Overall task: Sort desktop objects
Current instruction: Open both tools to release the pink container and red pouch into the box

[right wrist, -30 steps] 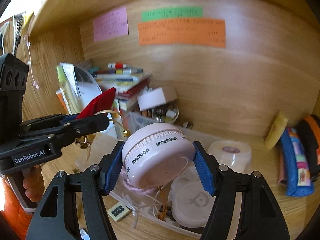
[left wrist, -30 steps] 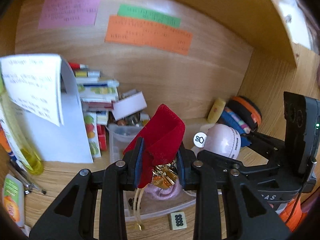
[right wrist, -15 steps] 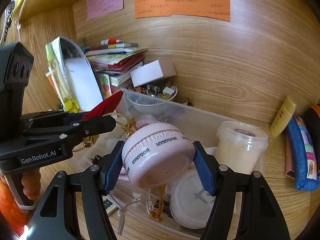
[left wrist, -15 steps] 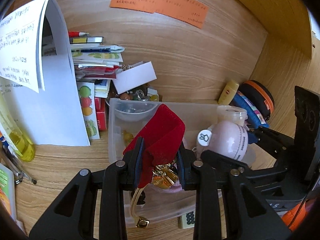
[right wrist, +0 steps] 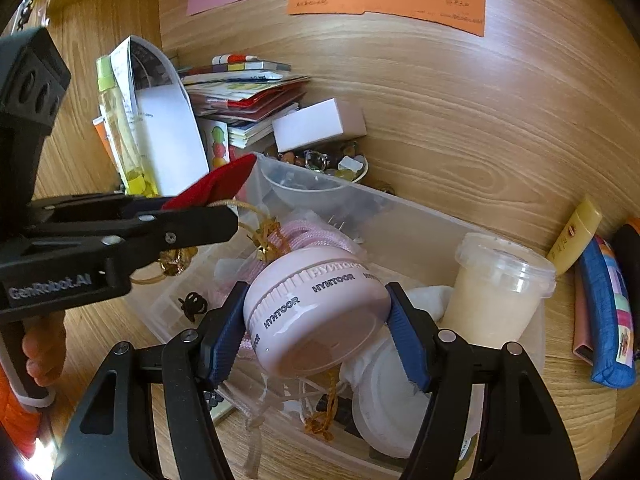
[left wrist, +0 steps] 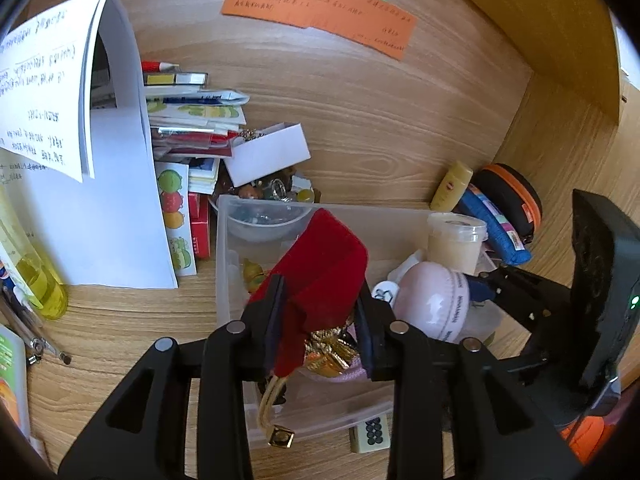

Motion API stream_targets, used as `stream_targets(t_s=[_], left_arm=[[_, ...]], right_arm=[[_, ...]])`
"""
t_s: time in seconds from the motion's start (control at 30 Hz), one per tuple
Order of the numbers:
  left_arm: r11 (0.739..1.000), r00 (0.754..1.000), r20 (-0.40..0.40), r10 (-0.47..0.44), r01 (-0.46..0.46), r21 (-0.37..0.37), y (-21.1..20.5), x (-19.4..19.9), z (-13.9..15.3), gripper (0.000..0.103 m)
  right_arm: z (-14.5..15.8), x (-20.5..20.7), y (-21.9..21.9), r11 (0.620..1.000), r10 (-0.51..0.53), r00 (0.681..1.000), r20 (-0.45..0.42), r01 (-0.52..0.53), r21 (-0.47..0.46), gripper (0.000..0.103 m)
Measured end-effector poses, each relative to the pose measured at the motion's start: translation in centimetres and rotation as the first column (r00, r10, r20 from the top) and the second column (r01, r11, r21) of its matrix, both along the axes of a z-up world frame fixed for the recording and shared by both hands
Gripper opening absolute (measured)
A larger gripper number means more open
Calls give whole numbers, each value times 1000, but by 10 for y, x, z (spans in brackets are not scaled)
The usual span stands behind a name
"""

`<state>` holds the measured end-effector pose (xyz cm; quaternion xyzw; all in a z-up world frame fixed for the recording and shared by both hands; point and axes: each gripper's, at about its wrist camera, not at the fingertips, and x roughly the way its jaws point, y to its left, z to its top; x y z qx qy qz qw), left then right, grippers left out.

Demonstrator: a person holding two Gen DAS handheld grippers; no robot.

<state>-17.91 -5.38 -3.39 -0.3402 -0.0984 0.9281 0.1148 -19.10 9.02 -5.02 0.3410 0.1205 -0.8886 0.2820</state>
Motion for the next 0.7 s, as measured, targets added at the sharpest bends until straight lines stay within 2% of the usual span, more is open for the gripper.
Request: stream_targets(t_s=[0.2,0.27,0.33,0.43,0.53,0.7], left_arm=[[1000,1000,-19,-1,1,-6,2,3,3,36],[1000,1000,-24,0,-1,-9,2,4,4,41],[1000,1000,-30,6,-7,-6,0,4,5,46],[1000,999,-53,11,-11,1,-3,8,11,47],[1000,996,-83,27,-28,-13,-3,14,17,59],[999,992,-118,34,-38,-36,-1,27,28,70]], right_arm=[[-1,8,-7,999,20,999,-26,-19,26,63],[1,13,-8,999,25,998,-54,-23,40,65],[3,16,-8,999,31,997,-68,-28,42,71],[8,20,-8,999,32,995,-97,-29,37,77],[15,23,-6,999,32,992,-121,-29,32,80],[25,27,1,1000,9,991,-132,-7,21,82]])
